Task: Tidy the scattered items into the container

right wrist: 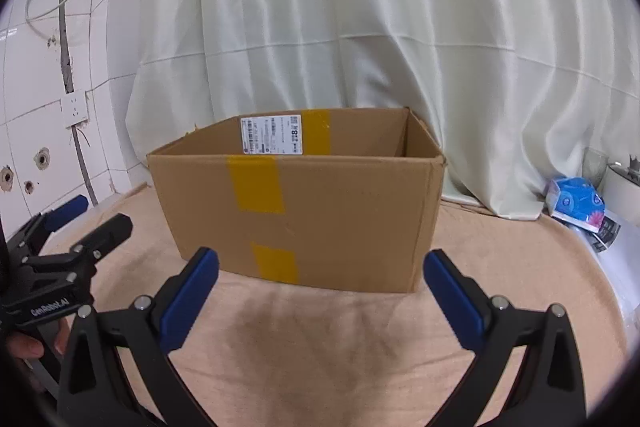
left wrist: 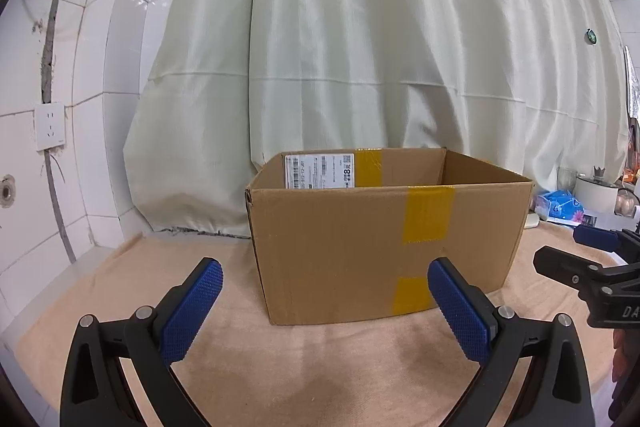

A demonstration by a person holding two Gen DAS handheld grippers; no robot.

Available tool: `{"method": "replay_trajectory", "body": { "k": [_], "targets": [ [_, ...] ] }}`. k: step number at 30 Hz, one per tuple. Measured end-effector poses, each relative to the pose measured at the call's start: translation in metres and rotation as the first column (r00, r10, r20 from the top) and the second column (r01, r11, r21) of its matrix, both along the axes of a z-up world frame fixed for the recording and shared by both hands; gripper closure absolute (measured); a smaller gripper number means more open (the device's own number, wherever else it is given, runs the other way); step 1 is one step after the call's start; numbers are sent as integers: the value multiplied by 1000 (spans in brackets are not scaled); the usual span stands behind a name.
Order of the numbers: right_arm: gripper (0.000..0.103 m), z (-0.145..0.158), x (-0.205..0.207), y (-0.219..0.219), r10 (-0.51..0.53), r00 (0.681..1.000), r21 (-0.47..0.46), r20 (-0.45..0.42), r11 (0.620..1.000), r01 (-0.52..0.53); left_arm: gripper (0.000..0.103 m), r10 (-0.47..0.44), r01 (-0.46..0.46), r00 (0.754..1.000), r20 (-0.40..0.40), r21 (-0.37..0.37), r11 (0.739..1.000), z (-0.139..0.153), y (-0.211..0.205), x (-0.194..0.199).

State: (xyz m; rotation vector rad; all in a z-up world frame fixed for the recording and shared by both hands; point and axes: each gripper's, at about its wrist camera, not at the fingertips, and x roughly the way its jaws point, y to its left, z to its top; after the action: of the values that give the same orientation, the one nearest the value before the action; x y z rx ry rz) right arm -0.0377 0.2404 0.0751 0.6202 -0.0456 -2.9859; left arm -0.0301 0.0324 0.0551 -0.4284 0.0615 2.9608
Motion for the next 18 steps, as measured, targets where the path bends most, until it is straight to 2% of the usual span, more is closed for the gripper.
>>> {"method": "replay_trajectory", "body": {
  "k": [5,18],
  "targets": [
    [0,-4,2,5,-13,1000,-24,-5,1000,13,0,-10,10,1000,-3,0,1000,-2,4,0],
    [0,-4,-2,-6,16,1000,7,-17,1000,-16,0,-27,27,999,29,20,999,-3,2,-10]
  ]
}}
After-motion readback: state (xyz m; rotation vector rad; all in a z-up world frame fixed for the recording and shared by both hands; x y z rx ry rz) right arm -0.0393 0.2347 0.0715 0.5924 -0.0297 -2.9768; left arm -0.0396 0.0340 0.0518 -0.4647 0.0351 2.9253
